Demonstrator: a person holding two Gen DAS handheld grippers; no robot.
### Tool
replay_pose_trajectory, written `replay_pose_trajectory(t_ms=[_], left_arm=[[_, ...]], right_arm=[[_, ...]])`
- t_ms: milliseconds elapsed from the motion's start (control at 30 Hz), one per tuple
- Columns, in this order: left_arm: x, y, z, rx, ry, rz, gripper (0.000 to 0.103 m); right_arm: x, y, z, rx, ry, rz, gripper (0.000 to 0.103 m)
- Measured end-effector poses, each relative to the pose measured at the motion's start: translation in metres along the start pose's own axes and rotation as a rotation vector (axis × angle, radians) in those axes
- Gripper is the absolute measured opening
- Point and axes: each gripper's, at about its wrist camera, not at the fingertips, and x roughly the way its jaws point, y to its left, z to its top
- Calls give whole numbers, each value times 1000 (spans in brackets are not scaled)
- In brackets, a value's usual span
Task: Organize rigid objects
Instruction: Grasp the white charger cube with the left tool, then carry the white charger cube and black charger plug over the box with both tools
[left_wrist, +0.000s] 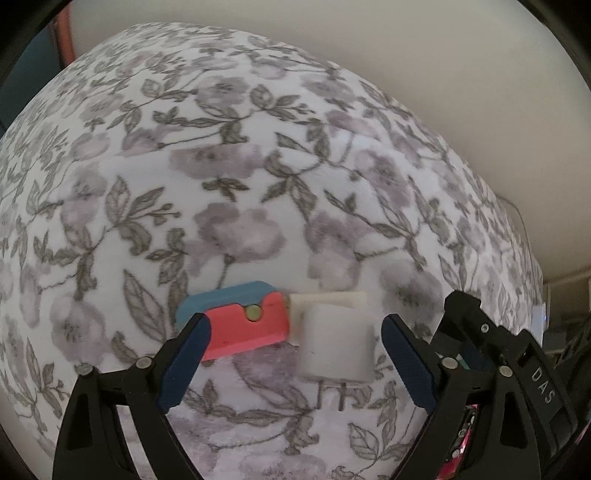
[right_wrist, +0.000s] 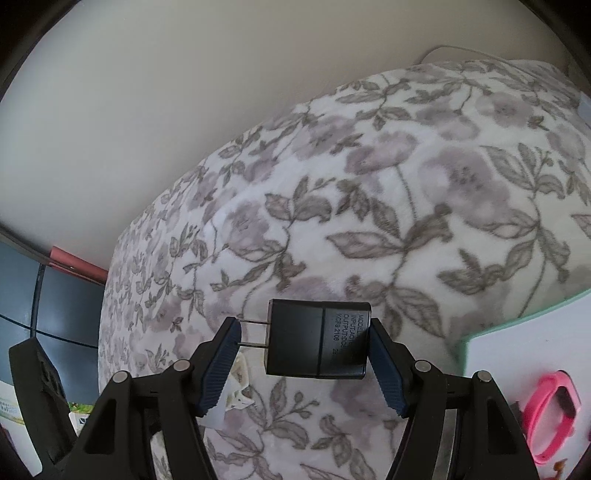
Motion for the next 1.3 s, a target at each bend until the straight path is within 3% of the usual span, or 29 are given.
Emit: replay_pose_trajectory(t_ms=[300,367,867,1300], left_arm=[[8,-12,-7,48,35,-21,59],[8,-14,-9,51,39,-52,45],[-14,-20,-13,73,-13,-6,45],[-71,-77,-59,250,-128,-14,45]], right_arm=[[-7,-11,1,17,0,-11,71],[-8,-13,1,19,0,-11,71],[-46,-29,-9,36,-33,-23,71],[-119,-72,-45,81,-103,-122,71]])
